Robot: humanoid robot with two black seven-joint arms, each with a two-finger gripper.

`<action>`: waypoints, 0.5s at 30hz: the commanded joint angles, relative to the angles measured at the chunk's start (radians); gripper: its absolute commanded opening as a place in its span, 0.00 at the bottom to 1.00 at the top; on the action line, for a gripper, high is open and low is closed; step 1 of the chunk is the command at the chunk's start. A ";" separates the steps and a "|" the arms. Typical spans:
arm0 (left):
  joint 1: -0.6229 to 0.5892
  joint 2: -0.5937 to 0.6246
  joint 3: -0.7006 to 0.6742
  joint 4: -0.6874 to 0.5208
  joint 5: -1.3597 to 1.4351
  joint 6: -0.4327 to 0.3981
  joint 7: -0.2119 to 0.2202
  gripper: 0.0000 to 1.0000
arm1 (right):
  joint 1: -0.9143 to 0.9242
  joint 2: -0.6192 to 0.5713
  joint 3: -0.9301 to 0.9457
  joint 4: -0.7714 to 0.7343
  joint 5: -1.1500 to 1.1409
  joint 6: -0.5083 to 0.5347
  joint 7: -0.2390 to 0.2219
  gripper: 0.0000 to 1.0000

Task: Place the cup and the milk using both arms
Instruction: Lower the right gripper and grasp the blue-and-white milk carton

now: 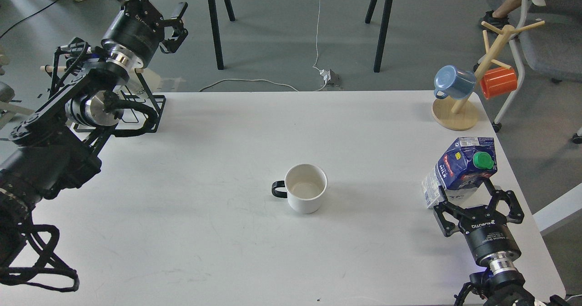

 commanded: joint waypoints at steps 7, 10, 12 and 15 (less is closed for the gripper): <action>0.001 0.004 0.021 0.000 0.000 0.005 0.000 1.00 | 0.025 0.020 0.006 -0.025 0.000 0.000 0.003 0.72; 0.001 0.004 0.021 0.000 0.000 0.006 0.000 1.00 | 0.026 0.023 0.006 -0.032 0.000 0.000 0.003 0.67; 0.001 0.006 0.021 0.000 0.001 0.006 0.000 1.00 | 0.026 0.023 0.006 -0.035 0.000 0.000 0.003 0.64; 0.001 0.007 0.023 0.000 0.001 0.006 0.006 1.00 | 0.026 0.033 0.006 -0.036 0.000 0.000 0.003 0.61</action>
